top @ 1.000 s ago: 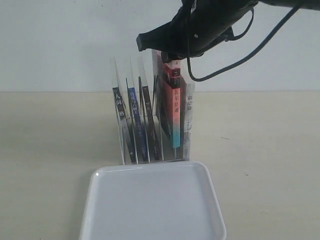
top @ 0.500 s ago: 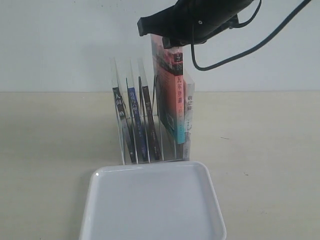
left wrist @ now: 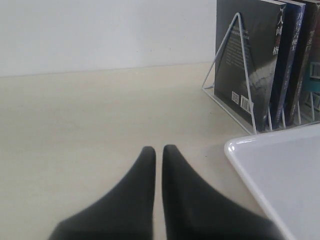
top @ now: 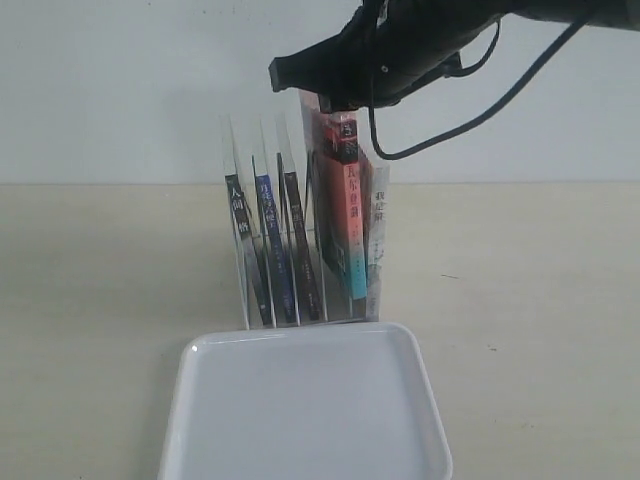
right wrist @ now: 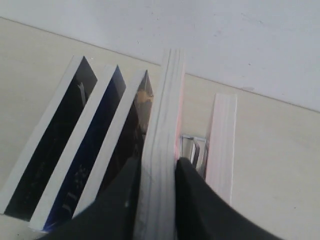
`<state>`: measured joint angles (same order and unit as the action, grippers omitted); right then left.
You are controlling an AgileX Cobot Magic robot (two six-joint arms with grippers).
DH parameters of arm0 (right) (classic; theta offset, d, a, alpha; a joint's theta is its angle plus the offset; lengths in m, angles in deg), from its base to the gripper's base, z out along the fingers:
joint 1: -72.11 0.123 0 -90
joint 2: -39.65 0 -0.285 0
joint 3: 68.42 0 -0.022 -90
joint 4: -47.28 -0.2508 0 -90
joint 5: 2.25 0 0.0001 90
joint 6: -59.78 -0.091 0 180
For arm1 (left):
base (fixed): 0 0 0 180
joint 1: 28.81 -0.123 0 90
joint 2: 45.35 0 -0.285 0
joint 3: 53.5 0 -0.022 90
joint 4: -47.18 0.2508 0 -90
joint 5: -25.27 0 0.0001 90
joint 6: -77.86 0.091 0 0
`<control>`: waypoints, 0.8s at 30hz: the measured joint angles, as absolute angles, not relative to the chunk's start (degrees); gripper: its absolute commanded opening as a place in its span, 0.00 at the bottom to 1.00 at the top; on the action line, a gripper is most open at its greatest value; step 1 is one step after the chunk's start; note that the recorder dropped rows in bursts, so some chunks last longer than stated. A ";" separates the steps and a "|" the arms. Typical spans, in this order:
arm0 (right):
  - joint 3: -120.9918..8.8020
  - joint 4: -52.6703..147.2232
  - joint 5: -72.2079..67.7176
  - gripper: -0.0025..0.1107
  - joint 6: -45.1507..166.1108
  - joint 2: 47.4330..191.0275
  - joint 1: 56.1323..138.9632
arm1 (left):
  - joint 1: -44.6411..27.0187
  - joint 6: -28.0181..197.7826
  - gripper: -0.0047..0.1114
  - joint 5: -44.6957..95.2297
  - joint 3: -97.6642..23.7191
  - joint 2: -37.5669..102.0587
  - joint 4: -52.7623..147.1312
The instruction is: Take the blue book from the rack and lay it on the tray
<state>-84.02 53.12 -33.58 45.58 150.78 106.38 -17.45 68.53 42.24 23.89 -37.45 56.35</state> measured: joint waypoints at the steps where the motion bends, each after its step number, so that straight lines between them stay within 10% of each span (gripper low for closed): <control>1: -84.02 53.10 -33.33 0.02 45.58 151.28 106.38 | -17.45 68.53 0.08 42.24 23.89 -37.45 56.35; 24: -82.99 56.10 -23.61 0.02 42.60 155.39 106.38 | -17.45 68.53 0.08 42.24 23.89 -37.45 56.35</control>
